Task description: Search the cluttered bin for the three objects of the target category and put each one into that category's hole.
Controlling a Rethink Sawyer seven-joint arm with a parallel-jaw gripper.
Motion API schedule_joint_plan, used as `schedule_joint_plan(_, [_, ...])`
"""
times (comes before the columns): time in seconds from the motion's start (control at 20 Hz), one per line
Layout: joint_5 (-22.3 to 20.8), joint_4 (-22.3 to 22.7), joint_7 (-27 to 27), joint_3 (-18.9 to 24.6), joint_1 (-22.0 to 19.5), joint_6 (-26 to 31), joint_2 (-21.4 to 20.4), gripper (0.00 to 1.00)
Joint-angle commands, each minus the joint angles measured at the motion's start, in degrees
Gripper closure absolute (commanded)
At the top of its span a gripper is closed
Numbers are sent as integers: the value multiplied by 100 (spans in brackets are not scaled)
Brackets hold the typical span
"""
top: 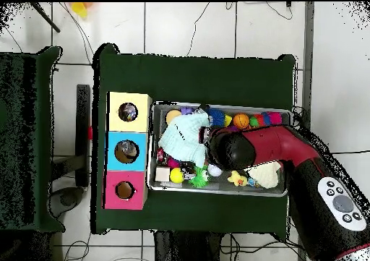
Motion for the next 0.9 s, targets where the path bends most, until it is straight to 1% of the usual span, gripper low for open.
schedule_joint_plan(0.05, [-348, -237, -1312, 243, 111, 14, 448, 0])
schedule_joint_plan(0.1, [-490, -149, -953, 79, 284, -228, 518, 0])
schedule_joint_plan(0.25, [-944, -12, 387, -568, 943, -1217, 717, 0])
schedule_joint_plan(0.35, [-1034, -100, 905, -908, 1351, -1543, 841, 0])
schedule_joint_plan(0.45, [-1036, -298, 1307, -1290, 1784, -1977, 1067, 0])
schedule_joint_plan(0.5, [-959, -408, 1483, -1478, 1980, -2157, 1209, 0])
schedule_joint_plan(0.65, [-495, -562, 1774, -1929, 2429, -2479, 1474, 0])
schedule_joint_plan(0.75, [-121, -468, 1862, -2133, 2593, -2588, 1498, 0])
schedule_joint_plan(0.85, [205, -294, 1670, -2112, 2496, -2468, 1456, 0])
schedule_joint_plan(0.9, [364, -226, 1494, -2052, 2388, -2310, 1433, 0])
